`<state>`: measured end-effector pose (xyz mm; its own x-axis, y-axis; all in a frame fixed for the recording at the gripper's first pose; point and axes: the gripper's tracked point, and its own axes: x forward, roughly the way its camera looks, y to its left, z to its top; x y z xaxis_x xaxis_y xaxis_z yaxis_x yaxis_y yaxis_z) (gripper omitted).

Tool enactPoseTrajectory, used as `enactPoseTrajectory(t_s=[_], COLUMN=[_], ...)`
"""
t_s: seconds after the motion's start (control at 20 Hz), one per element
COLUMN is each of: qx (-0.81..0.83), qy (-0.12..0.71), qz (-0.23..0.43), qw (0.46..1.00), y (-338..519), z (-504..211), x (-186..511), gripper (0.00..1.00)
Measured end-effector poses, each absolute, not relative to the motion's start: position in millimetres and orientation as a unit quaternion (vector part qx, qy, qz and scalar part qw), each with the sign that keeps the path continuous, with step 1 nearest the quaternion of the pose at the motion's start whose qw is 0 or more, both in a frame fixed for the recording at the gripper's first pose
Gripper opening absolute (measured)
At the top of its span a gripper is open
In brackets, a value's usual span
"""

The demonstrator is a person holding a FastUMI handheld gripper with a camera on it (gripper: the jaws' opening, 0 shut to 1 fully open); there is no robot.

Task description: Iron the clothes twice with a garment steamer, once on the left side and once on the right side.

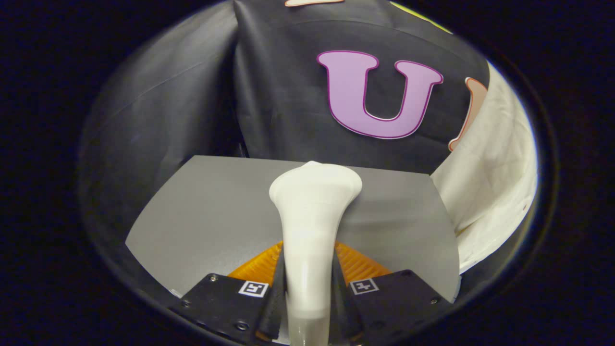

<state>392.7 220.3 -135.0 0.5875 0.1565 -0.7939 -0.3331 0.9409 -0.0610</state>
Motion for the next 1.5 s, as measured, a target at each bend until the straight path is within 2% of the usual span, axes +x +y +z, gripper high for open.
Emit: enactPoseTrajectory(t_s=[0.25,0.35,0.7,0.9,1.3,1.5], qx=[-0.108,-0.089,-0.02,-0.003,0.035,0.034], qy=[0.422,0.418,0.336,0.27,0.251,0.16], qz=[0.132,0.129,0.14,0.173,0.157,0.135], qw=[0.891,0.895,0.931,0.947,0.955,0.977], y=[220.5,220.6,206.4,202.2,171.5,146.4], z=[-137.1,-130.6,-67.2,-35.1,-13.6,49.2], x=[393.6,393.2,390.2,366.7,336.2,334.5], gripper=[0.49,0.46,0.42,0.42,0.4,0.39])
